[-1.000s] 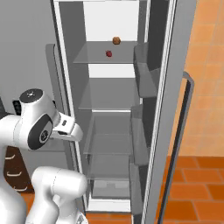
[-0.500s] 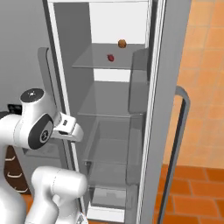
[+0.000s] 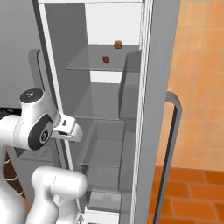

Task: Take the strawberry from the fridge and place it on top of the pancake, located on the dining counter.

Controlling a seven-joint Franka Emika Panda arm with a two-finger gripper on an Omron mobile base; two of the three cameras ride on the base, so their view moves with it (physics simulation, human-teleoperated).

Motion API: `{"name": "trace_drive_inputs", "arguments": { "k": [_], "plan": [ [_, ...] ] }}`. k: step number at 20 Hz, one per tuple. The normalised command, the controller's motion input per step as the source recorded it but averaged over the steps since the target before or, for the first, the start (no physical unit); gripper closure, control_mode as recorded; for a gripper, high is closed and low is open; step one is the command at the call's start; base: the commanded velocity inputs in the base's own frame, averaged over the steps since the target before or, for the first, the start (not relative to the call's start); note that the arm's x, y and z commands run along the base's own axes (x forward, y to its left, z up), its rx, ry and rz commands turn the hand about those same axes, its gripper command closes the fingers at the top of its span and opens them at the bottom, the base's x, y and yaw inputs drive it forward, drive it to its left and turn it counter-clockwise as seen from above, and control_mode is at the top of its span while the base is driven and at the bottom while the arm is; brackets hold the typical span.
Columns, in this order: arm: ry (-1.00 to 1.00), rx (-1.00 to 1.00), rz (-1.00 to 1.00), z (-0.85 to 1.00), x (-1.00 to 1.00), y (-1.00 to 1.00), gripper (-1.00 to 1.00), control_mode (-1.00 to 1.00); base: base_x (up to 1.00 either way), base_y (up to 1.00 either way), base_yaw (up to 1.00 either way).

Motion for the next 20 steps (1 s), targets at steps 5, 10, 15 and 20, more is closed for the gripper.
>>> {"name": "trace_drive_inputs", "arguments": {
  "k": [5, 10, 15, 20],
  "plan": [
    [0.00, 0.00, 0.00, 0.00, 0.00, 0.00, -1.00, 1.00, 0.44, -0.05, -0.01],
    [0.00, 0.00, 0.00, 0.00, 0.00, 0.00, -1.00, 1.00, 0.43, -0.16, 0.00],
    [0.00, 0.00, 0.00, 0.00, 0.00, 0.00, -1.00, 1.00, 0.33, -0.19, -0.06],
    [0.00, 0.00, 0.00, 0.00, 0.00, 0.00, -1.00, 1.00, 0.18, -0.36, -0.08]
  ]
}}
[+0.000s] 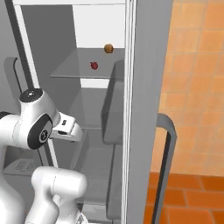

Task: Take the strawberry from the fridge and place it on top of the pancake, located on the dining counter.

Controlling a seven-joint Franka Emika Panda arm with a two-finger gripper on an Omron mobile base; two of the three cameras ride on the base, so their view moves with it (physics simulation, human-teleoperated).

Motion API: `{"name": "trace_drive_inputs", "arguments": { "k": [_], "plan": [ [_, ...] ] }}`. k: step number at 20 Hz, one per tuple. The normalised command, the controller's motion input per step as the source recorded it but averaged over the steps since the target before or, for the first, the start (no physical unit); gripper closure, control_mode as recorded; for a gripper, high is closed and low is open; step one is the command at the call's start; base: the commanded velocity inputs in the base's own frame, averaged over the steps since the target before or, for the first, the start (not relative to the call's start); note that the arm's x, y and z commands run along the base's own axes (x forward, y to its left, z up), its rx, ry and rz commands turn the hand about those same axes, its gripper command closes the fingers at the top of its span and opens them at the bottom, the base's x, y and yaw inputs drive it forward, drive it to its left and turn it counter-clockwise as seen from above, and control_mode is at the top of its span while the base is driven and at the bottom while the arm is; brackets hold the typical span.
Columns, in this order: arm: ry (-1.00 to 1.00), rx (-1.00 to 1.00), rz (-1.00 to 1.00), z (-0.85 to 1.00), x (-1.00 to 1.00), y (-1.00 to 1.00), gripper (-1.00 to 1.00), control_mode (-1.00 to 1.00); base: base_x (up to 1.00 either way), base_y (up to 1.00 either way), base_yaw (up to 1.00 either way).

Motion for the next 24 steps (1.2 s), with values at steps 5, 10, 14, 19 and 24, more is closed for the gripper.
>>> {"name": "trace_drive_inputs", "arguments": {
  "k": [5, 10, 14, 19, 24],
  "plan": [
    [0.00, 0.00, 0.00, 0.00, 0.00, 0.00, -1.00, 1.00, 0.16, -0.47, -0.05],
    [0.00, 0.00, 0.00, 0.00, 0.00, 0.00, -1.00, 1.00, 0.27, -0.40, 0.00],
    [0.00, 0.00, 0.00, 0.00, 0.00, 0.00, -1.00, 1.00, 0.26, -0.31, 0.00],
    [0.00, 0.00, 0.00, 0.00, 0.00, 0.00, -1.00, 1.00, 0.11, 0.00, 0.00],
    [0.00, 0.00, 0.00, 0.00, 0.00, 0.00, -1.00, 1.00, 0.02, 0.00, 0.00]
  ]
}}
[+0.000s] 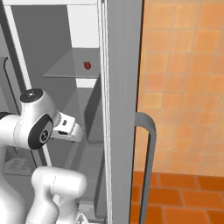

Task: Take the strawberry from the fridge and place it on top of the pancake, located on the dining counter.

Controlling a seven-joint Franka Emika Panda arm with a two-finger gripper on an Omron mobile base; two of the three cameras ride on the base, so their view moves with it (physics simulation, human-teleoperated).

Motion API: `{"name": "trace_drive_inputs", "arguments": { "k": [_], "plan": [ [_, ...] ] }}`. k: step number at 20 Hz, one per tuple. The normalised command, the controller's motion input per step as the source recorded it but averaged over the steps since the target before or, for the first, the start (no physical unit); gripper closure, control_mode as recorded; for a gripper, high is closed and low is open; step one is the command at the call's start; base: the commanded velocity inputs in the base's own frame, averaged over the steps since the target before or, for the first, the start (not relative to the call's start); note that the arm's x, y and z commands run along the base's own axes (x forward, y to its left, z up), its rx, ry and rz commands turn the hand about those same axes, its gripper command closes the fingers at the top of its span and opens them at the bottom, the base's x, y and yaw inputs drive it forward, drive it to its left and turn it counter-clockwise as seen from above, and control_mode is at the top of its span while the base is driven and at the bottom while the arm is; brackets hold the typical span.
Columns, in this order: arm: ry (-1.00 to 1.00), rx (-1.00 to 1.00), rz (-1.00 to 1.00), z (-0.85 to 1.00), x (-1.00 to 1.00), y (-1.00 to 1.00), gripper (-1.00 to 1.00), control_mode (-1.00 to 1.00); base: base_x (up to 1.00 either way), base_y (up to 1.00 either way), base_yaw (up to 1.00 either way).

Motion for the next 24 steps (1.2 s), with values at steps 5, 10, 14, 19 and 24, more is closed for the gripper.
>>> {"name": "trace_drive_inputs", "arguments": {
  "k": [5, 10, 14, 19, 24],
  "plan": [
    [-0.22, 0.00, 0.01, 0.19, 0.21, 0.00, -1.00, -1.00, 0.02, 0.00, 0.00],
    [-0.30, 0.00, 0.06, 0.59, 0.50, 0.00, -1.00, -1.00, 0.00, 0.00, 0.00],
    [-0.15, -0.02, 0.06, 0.93, 0.35, 0.00, -1.00, -1.00, 0.00, 0.00, 0.00],
    [0.00, -0.12, 0.09, 0.93, 0.25, 0.00, -1.00, -1.00, 0.00, 0.00, 0.00],
    [-0.07, -0.11, 0.01, 0.44, 0.06, -0.02, -1.00, -1.00, 0.00, 0.00, 0.00]
  ]
}}
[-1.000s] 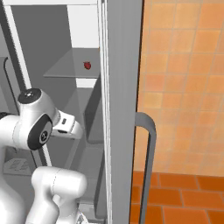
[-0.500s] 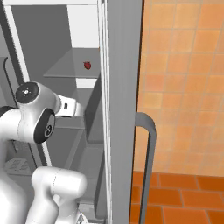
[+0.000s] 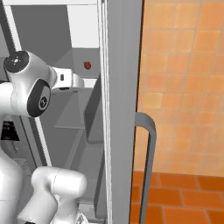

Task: Take the strawberry from the fridge and place it on top of the pancake, located on the dining counter.

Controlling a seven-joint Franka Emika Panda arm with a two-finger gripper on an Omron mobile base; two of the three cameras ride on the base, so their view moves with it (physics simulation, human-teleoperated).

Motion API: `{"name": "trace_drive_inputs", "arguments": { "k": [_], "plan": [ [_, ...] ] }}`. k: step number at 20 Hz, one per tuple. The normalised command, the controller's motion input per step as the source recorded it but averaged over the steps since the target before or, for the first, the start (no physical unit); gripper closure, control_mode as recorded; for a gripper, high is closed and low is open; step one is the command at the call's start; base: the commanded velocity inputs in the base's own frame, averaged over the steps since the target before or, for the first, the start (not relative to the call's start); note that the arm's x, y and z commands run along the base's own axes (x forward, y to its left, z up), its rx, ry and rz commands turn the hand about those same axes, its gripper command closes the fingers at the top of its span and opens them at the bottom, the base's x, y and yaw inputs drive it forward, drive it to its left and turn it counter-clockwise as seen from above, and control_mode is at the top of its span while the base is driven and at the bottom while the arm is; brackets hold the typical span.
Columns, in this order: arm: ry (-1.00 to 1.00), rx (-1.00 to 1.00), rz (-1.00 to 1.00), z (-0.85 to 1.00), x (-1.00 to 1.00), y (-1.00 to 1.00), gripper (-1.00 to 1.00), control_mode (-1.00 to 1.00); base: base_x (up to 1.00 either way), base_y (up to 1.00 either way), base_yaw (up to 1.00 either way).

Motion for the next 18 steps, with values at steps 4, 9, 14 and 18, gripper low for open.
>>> {"name": "trace_drive_inputs", "arguments": {
  "k": [4, 9, 14, 18],
  "plan": [
    [0.01, 0.00, 0.00, 0.22, 0.68, 0.00, -1.00, -1.00, 0.00, 0.00, 0.00],
    [0.00, 0.00, 0.00, 0.06, 0.93, 0.00, -1.00, -1.00, 0.00, 0.00, 0.00],
    [0.00, 0.01, 0.00, 0.21, 0.92, 0.00, -1.00, -1.00, 0.00, 0.00, 0.00],
    [-0.03, 0.14, 0.00, -0.02, 0.89, 0.00, -1.00, -1.00, 0.00, 0.00, 0.00]
  ]
}}
